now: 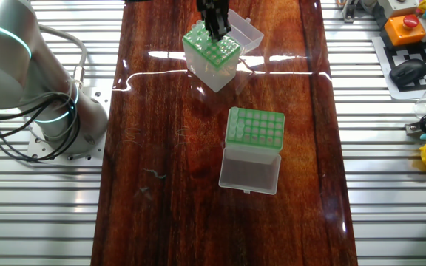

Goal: Transfer all large pipette tips from one holder to another

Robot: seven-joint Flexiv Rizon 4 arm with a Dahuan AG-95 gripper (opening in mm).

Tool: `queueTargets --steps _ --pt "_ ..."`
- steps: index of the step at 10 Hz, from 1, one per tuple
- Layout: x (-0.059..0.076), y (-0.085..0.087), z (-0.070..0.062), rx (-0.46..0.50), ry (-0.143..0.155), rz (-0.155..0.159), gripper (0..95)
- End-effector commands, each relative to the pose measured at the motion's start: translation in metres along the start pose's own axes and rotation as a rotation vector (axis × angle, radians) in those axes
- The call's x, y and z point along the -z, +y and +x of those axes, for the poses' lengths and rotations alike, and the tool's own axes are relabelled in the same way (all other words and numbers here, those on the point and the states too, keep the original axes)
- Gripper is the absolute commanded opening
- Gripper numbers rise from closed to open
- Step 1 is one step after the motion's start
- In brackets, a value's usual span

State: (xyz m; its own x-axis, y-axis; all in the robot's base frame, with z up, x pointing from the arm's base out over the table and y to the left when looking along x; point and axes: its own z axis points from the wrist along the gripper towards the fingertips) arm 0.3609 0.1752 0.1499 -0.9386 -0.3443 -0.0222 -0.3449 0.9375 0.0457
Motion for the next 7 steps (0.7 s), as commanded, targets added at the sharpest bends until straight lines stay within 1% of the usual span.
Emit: queueTargets --steps 1,3,4,5,6,7 --pt "0.018 -0.002 0.001 0.028 -0.001 -0.007 0.0" --pt "0.046 -0.003 0.0 0.048 -0.007 -0.02 0.0" --pt "0.057 -0.003 0.0 0.053 -0.007 -0.02 0.0" --pt "0.078 -0.003 -0.002 0.059 -0.003 -0.02 0.0" --pt "0.087 -0.005 -0.003 0.065 -0.003 -0.02 0.0" --pt "0.103 -0.008 -0.004 0.081 -0.002 -0.021 0.0"
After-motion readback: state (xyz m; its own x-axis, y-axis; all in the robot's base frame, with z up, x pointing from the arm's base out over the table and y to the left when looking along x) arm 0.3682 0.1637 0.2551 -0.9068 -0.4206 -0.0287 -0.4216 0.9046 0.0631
